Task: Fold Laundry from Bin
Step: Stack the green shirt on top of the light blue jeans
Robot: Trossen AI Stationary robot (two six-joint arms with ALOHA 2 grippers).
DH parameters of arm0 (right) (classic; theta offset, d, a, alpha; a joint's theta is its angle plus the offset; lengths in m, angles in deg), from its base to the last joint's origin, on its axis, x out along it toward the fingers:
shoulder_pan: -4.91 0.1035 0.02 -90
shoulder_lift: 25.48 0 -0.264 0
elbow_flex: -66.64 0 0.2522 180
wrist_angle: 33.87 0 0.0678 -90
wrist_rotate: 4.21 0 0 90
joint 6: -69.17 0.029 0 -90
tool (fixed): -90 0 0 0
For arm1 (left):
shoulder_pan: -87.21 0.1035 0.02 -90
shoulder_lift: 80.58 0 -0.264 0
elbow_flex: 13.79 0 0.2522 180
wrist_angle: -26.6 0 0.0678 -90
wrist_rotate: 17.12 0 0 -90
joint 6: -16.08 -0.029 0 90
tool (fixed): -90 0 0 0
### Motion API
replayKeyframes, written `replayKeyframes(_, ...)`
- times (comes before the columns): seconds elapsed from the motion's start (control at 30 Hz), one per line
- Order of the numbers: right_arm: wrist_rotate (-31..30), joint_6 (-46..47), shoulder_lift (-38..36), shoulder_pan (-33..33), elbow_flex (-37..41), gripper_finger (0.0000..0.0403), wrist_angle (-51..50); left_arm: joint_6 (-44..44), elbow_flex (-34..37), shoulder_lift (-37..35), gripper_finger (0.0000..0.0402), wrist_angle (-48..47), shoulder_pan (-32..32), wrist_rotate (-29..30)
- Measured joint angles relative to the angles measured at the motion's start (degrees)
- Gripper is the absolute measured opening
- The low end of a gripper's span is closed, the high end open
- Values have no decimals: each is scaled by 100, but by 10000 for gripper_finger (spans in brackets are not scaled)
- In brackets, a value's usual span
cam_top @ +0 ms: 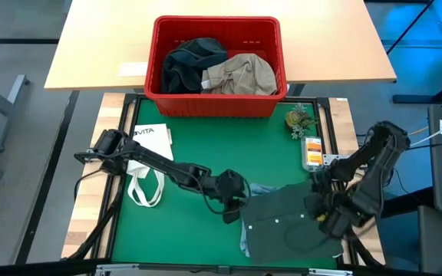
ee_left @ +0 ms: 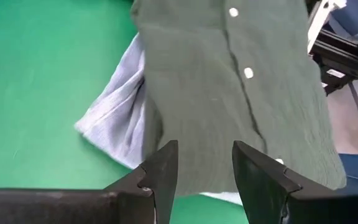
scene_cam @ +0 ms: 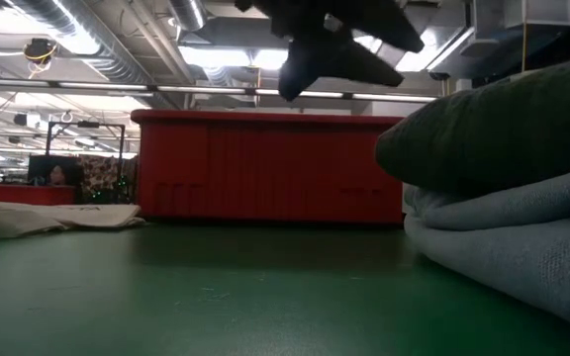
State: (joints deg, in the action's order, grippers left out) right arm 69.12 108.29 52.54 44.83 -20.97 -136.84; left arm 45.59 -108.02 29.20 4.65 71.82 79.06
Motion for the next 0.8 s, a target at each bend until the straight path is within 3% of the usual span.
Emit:
replayKeyframes(0.23, 20, -1024, -696, -1045, 1137, 191, 539, 191, 0, 15, 145, -147, 179, -138)
replayKeyframes(0.43, 1050, -2051, -986, -1909, 1956, 191, 1429, 337, 0, 150, 145, -90, 228, -168)
replayKeyframes(0.8, 1817, -3173, -966, -2998, 2124, 191, 1538, 357, 0, 352, 145, -58, 312, -506)
